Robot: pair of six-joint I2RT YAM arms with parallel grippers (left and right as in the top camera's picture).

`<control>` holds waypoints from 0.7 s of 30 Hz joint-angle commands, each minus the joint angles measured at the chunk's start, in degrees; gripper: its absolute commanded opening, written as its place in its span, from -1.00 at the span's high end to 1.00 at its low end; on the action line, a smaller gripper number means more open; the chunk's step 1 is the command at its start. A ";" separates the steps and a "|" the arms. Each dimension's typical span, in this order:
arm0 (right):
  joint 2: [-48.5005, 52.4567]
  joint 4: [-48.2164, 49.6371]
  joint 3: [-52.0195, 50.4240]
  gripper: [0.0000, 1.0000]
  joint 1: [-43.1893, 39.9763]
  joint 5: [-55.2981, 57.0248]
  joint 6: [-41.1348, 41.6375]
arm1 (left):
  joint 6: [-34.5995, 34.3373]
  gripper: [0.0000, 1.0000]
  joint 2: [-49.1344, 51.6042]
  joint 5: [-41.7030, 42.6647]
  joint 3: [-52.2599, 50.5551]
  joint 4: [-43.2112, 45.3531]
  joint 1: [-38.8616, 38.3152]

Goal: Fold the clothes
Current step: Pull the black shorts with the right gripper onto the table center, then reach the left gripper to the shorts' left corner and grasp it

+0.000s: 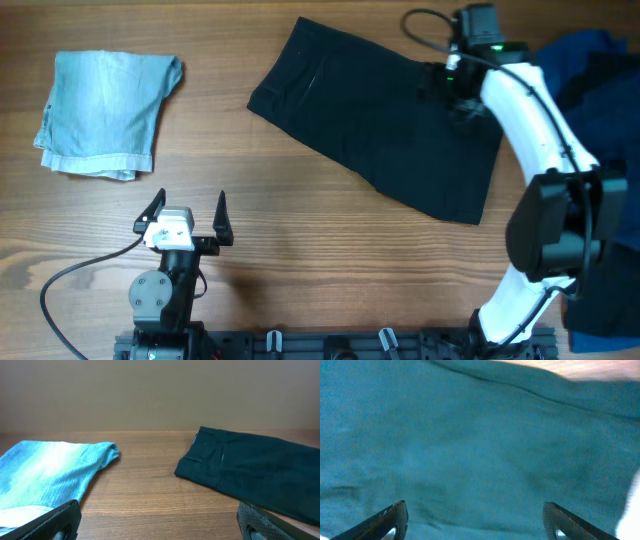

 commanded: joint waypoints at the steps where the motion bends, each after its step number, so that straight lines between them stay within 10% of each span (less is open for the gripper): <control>1: -1.22 -2.60 0.20 -0.90 -5.25 0.24 0.04 | 0.66 -1.00 -0.42 0.90 -0.37 -0.04 -0.24; 14: -1.22 -2.69 0.15 -0.99 -9.01 0.24 0.04 | -7.45 -0.99 -0.22 9.07 3.96 6.14 -0.26; 21: -1.22 3.32 0.15 -0.99 -9.01 0.24 0.09 | -10.49 -0.99 14.53 9.09 27.91 -3.96 -0.24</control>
